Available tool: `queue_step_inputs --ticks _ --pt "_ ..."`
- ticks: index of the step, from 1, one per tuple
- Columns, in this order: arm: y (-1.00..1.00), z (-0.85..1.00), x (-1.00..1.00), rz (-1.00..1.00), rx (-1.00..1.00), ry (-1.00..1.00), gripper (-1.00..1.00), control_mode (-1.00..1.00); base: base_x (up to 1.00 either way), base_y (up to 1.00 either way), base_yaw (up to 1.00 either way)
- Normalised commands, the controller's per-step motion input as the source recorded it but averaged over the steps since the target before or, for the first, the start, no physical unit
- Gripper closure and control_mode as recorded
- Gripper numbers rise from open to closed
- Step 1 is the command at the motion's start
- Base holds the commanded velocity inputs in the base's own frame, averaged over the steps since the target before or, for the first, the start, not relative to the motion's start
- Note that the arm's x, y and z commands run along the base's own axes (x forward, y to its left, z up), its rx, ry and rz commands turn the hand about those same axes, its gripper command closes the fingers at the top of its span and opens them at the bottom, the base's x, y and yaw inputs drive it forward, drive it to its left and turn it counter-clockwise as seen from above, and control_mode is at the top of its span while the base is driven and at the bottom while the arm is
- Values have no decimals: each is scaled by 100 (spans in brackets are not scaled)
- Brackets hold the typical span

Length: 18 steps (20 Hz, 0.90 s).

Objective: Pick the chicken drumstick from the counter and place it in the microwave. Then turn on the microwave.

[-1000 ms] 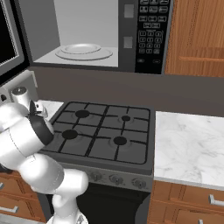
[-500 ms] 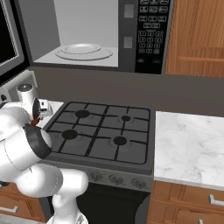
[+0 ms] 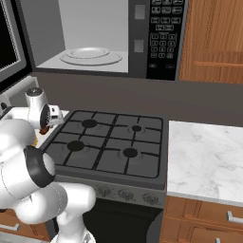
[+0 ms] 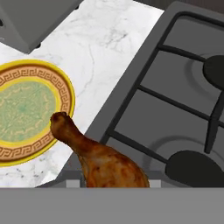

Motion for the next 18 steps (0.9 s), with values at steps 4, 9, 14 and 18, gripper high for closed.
queue_step_inputs --ticks 4,9,14,18 --pt "-33 21 -5 0 0 0 100 -100 0 0 0" --pt "-30 18 -9 0 0 0 100 -100 0 0 0" --pt "-30 18 -12 0 0 2 100 -100 0 0 0" --pt "-32 15 -12 0 0 2 100 -100 0 0 0"
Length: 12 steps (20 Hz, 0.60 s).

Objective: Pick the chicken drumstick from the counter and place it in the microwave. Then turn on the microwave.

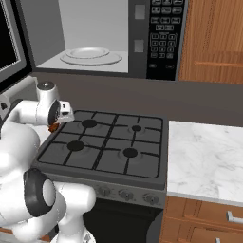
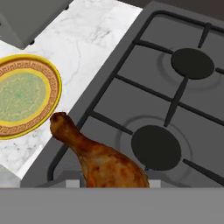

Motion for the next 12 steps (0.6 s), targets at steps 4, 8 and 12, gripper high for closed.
queue_step_inputs --ticks 4,8,12 --pt "-33 14 -13 0 0 1 100 -100 0 0 0" --pt "-30 12 -18 0 1 -1 100 -100 0 0 0" --pt "-29 12 -23 0 2 -4 100 -100 0 0 0"
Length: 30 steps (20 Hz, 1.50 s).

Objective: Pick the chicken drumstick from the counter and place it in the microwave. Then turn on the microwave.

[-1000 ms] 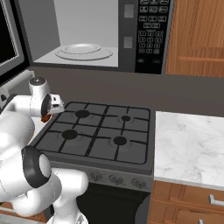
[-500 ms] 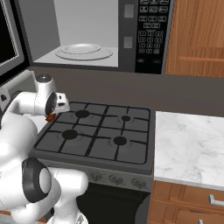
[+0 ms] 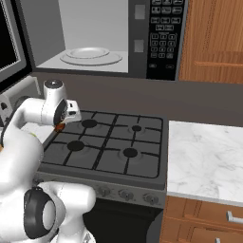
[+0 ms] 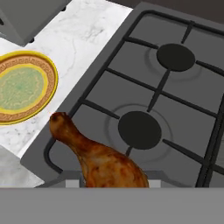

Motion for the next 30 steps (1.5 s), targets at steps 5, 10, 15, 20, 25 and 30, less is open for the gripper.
queue_step_inputs --ticks 5,10,15,20,25,30 --pt "-36 17 -26 0 0 -6 100 -100 0 0 0" --pt "-34 22 -22 0 0 -7 100 -100 0 0 0" --pt "-29 23 -17 0 0 -4 100 -100 0 0 0" --pt "-23 27 -19 -1 0 -1 100 -100 0 0 0" --pt "-22 27 -17 -2 0 0 100 -100 0 0 0" --pt "-17 24 -14 -2 0 0 100 -100 0 0 0"
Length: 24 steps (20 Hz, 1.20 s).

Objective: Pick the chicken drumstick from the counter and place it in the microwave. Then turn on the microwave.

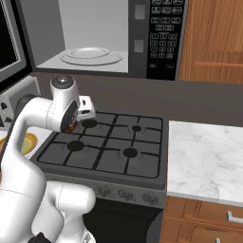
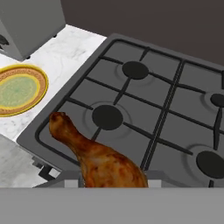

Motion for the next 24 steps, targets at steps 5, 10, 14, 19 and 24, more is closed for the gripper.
queue_step_inputs --ticks 5,10,14,19,24 --pt "-12 22 -8 -2 0 -1 100 -100 0 0 0" --pt "-10 21 -2 -2 0 -3 100 -100 0 0 0" --pt "-7 23 0 -2 0 -3 100 -100 0 0 0" --pt "-2 23 0 -3 0 -1 100 -100 0 0 0" --pt "-1 24 0 -3 0 0 100 -100 0 0 0"
